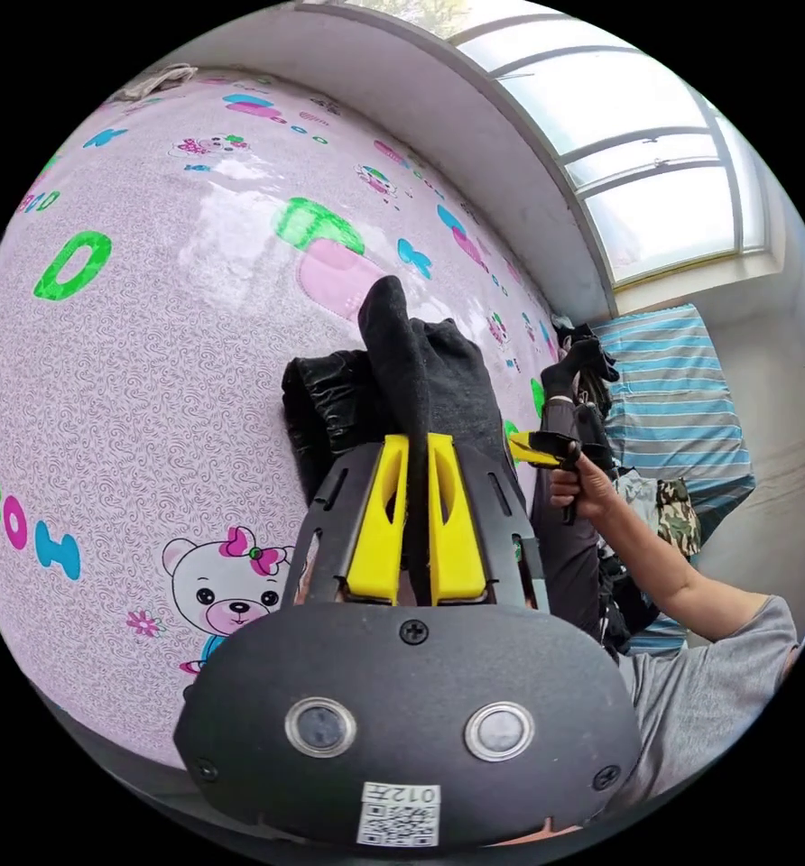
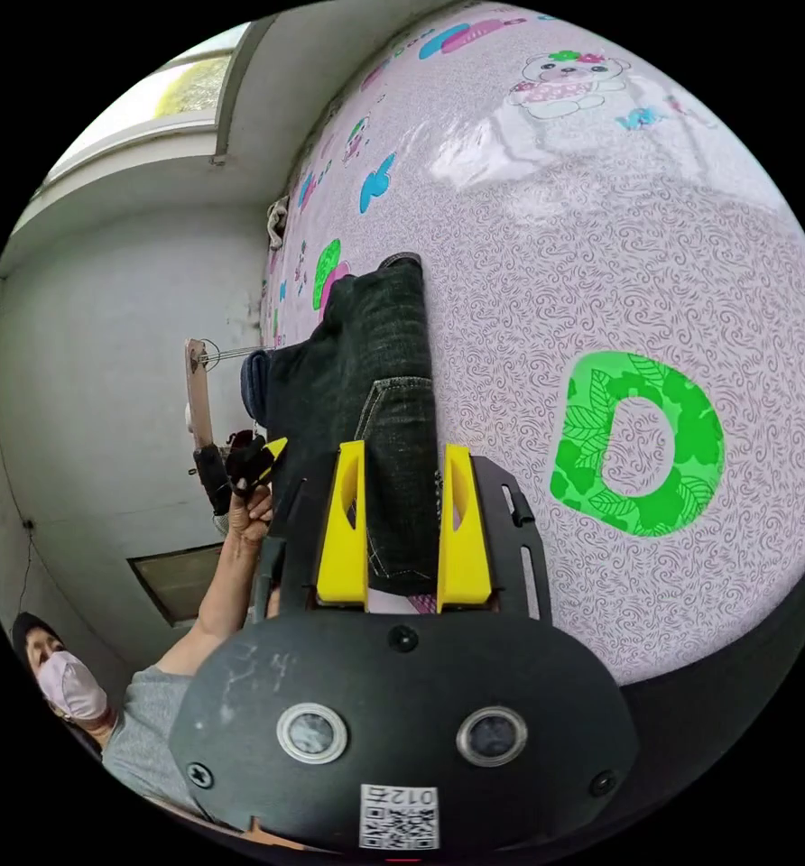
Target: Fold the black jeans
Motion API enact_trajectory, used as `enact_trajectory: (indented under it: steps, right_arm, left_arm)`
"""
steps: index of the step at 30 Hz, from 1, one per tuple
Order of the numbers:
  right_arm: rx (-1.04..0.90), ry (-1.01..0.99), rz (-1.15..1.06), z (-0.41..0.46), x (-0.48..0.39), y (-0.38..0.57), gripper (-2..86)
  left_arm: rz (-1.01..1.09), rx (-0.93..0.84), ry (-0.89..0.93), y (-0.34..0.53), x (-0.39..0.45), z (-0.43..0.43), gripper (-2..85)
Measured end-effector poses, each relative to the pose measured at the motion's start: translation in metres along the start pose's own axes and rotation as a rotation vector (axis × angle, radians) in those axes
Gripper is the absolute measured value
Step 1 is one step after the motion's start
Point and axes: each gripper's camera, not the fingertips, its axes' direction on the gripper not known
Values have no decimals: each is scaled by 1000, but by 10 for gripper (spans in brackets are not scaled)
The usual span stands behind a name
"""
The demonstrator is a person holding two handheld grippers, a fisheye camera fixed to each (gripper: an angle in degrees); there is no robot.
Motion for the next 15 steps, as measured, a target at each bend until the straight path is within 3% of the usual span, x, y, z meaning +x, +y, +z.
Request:
enact_trajectory:
  steps: [5,9,12,15]
  right_arm:
    - [36,144,-147,-9,-28,-2,103]
    - [-11,211,-165,-7,-32,-10,100]
    - [-21,214,-154,-13,-30,-14,99]
    - [-29,179,-148,-22,-28,-15,96]
  left_arm:
    - [139,251,-15,28,53,-48,20]
    - [-91,137,-121,49,7,-11,14]
    - [-192,199,5,67,-12,-1,15]
    - [-178,191,1,71,-3,1,15]
